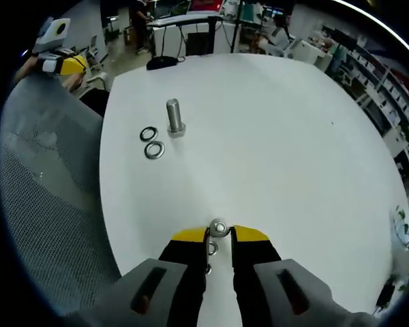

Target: Place the washer onto the threaded stud by aligning its center hole with the stud, sliding it down to the base, and recovering from edge contact or off-axis alignment until the washer reaches the visible bottom stop.

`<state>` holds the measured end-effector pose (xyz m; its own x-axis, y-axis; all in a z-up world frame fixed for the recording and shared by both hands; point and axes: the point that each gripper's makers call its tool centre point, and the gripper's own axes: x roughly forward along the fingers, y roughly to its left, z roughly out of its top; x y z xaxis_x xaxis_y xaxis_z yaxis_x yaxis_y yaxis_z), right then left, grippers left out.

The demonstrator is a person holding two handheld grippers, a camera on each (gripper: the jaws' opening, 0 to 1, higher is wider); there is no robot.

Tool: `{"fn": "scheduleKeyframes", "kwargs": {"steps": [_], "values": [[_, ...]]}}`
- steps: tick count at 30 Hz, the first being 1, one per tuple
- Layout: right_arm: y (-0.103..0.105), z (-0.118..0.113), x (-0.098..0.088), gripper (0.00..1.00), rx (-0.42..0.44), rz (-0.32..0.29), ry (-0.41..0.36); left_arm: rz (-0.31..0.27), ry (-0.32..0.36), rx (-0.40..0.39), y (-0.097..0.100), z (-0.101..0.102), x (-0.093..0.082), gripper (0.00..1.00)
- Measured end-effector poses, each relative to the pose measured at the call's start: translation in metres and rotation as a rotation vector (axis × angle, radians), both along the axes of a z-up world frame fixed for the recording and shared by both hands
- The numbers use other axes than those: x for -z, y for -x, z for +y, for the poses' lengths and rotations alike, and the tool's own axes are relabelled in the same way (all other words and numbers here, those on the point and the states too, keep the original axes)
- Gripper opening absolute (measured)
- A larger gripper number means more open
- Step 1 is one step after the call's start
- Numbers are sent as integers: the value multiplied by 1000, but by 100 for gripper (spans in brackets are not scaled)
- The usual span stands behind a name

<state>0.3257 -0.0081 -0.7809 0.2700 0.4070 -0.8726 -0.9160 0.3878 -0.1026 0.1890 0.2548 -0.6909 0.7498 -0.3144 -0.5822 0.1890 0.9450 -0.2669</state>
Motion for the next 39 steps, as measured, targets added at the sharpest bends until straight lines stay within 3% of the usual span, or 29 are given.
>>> {"fn": "scheduleKeyframes", "kwargs": {"steps": [17, 21, 23, 39], "values": [[1, 2, 31, 14, -27, 67, 68, 5, -3, -3, 0, 0, 1, 0], [2, 3, 41, 4, -44, 81, 82, 6, -5, -1, 0, 1, 1, 0], [5, 2, 47, 7, -42, 110, 97, 6, -5, -2, 0, 1, 1, 0], [15, -22, 60, 19, -31, 163, 150, 5, -5, 5, 0, 0, 1, 0]]}}
